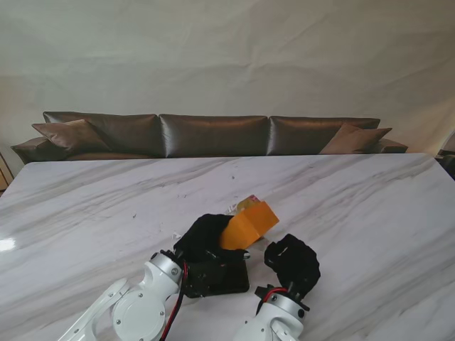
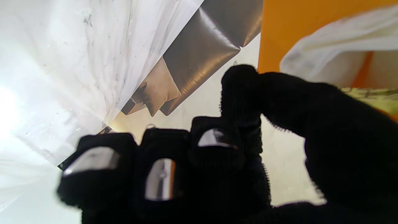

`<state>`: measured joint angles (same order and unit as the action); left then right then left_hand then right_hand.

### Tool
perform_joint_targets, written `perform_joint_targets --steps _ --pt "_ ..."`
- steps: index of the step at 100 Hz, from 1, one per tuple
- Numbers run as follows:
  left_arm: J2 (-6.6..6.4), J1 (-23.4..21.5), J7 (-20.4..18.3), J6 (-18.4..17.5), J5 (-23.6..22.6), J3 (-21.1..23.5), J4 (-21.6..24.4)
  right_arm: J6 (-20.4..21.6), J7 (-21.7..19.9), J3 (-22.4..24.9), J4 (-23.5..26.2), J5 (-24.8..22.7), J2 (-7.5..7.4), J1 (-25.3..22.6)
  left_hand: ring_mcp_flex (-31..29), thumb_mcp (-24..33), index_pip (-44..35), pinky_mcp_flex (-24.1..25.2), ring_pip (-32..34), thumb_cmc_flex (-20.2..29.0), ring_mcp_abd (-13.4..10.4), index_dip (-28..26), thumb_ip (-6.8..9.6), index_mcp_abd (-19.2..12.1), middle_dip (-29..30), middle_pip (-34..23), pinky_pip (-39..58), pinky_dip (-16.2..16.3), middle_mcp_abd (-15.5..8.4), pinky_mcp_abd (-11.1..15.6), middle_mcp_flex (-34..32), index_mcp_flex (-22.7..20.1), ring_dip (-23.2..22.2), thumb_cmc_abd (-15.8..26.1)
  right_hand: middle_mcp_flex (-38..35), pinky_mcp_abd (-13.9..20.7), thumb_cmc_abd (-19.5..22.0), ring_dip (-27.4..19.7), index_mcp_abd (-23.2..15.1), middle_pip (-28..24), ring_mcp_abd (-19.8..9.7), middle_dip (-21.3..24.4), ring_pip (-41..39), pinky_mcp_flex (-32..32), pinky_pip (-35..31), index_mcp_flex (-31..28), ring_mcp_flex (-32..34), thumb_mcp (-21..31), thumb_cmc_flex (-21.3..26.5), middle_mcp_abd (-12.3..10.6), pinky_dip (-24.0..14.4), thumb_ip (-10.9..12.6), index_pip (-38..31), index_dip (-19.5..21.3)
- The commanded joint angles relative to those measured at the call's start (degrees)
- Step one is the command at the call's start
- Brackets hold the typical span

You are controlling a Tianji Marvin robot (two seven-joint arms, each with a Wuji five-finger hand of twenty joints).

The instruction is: Refill a tissue box and feed the first sheet

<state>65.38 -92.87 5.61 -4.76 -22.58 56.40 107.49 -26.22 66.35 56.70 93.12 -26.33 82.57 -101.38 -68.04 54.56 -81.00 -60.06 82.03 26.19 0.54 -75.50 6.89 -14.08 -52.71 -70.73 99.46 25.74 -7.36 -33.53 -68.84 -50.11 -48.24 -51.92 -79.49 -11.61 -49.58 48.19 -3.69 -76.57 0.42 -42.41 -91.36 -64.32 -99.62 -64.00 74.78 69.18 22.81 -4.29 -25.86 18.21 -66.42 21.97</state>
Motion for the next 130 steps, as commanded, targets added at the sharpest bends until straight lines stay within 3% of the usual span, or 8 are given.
perform_joint_targets --steps 1,12,22,28,52,105,111,130 --pt "0.27 -0.2 -0.6 0.1 0.0 0.2 0.4 -0.1 -1.1 0.2 0.6 -0.6 -0.39 -0.8 -4.8 12.0 -6.7 0.7 7.0 9.3 -0.7 -2.3 8.78 -5.0 -2.5 -7.9 5.0 -0.6 -1.8 21.2 -6.0 -5.6 -2.1 8.6 -3.8 3.2 0.5 1.1 4.9 -3.8 -4.9 -1.0 -6.5 -2.1 -6.3 -3.9 0.7 2.0 2.6 0.3 -0.5 3.8 -2.0 0.8" --pt "0.25 -0.7 -0.4 0.2 -0.2 0.7 0.7 0.8 -2.0 0.6 1.6 -0.9 -1.01 -1.7 -4.8 12.0 -6.7 0.7 7.0 9.3 -0.7 -2.3 8.8 -5.0 -2.6 -7.9 5.0 -0.6 -1.8 21.2 -6.0 -5.6 -2.1 8.6 -3.7 3.4 2.7 1.1 1.3 -3.5 -5.6 -1.0 -6.1 -2.0 -6.1 -3.7 0.7 0.6 0.0 -0.8 -0.5 4.0 -0.6 0.3" --pt "0.28 -0.9 -0.2 0.3 -0.3 0.8 1.0 2.7 -3.2 0.5 3.0 0.3 -1.36 -2.9 -4.8 12.0 -6.7 0.7 6.9 9.3 -0.7 -2.3 8.78 -5.0 -2.6 -7.9 5.0 -0.6 -1.8 21.2 -6.0 -5.6 -2.1 8.6 -3.7 0.6 4.7 0.0 2.0 -1.1 -4.4 -0.7 -4.7 -1.6 -4.2 0.3 0.7 -6.2 -3.7 0.1 0.6 -11.6 9.0 -11.6" --pt "0.29 -0.9 -0.2 0.2 -0.2 0.8 0.9 2.4 -4.7 0.4 3.4 -0.2 -1.9 -3.3 -4.8 12.0 -6.7 0.7 6.9 9.4 -0.7 -2.3 8.78 -5.0 -2.6 -7.9 5.0 -0.6 -1.8 21.2 -6.0 -5.6 -2.1 8.6 -3.7 1.9 13.9 -1.1 5.8 1.4 -6.2 -0.8 -3.6 -1.5 -3.9 2.6 0.8 -19.8 -9.7 -1.1 2.2 -6.5 27.3 0.7" --pt "0.25 -0.8 -0.3 -0.6 0.0 0.9 0.4 2.4 -9.4 -0.1 5.3 0.9 -2.81 -4.1 -4.8 12.0 -6.7 0.7 6.9 9.3 -0.7 -2.3 8.77 -5.0 -2.6 -7.9 5.0 -0.6 -1.8 21.2 -6.0 -5.6 -2.1 8.5 -3.7 0.7 12.5 -2.3 9.6 5.2 -5.9 -0.1 -2.0 -0.7 -2.8 14.5 0.8 -16.8 -19.2 -1.1 3.5 -4.6 30.0 -0.1" --pt "0.18 -1.0 -0.7 0.1 0.2 1.0 0.5 6.8 -7.9 -2.5 4.2 4.2 -1.74 -2.1 -4.8 11.9 -6.7 0.9 6.9 9.4 -0.7 -2.3 8.7 -5.0 -2.6 -7.9 5.0 -0.5 -1.8 21.1 -6.0 -5.6 -2.1 8.6 -3.7 0.9 12.4 -1.3 -7.4 1.3 -6.4 -3.7 -4.2 -0.7 -3.6 9.0 0.8 -19.8 2.4 -2.1 2.9 -3.4 5.6 -14.3" --pt "0.21 -0.9 -0.7 0.3 0.2 1.0 0.5 6.8 -7.7 -2.5 4.1 3.7 -1.82 -2.2 -4.8 11.9 -6.7 0.9 6.9 9.4 -0.7 -2.3 8.69 -5.0 -2.6 -7.9 5.0 -0.5 -1.8 21.1 -6.0 -5.6 -2.1 8.6 -3.7 0.9 11.2 -1.2 -7.6 1.1 -6.4 -3.8 -4.4 -0.8 -3.7 7.2 0.8 -10.3 -0.1 -2.1 2.8 1.1 3.8 -8.2" --pt "0.26 -0.9 -0.4 0.4 0.1 1.0 0.2 6.1 -7.4 -1.6 4.1 1.9 -2.28 -3.0 -4.8 11.9 -6.7 0.9 6.9 9.3 -0.7 -2.3 8.7 -5.0 -2.6 -7.9 5.0 -0.6 -1.8 21.1 -5.9 -5.6 -2.1 8.6 -3.7 0.6 2.3 -0.8 -5.0 0.2 -6.1 -4.0 -5.1 -1.1 -4.0 3.6 0.7 10.5 -2.2 -1.8 2.6 -6.5 0.8 3.5"
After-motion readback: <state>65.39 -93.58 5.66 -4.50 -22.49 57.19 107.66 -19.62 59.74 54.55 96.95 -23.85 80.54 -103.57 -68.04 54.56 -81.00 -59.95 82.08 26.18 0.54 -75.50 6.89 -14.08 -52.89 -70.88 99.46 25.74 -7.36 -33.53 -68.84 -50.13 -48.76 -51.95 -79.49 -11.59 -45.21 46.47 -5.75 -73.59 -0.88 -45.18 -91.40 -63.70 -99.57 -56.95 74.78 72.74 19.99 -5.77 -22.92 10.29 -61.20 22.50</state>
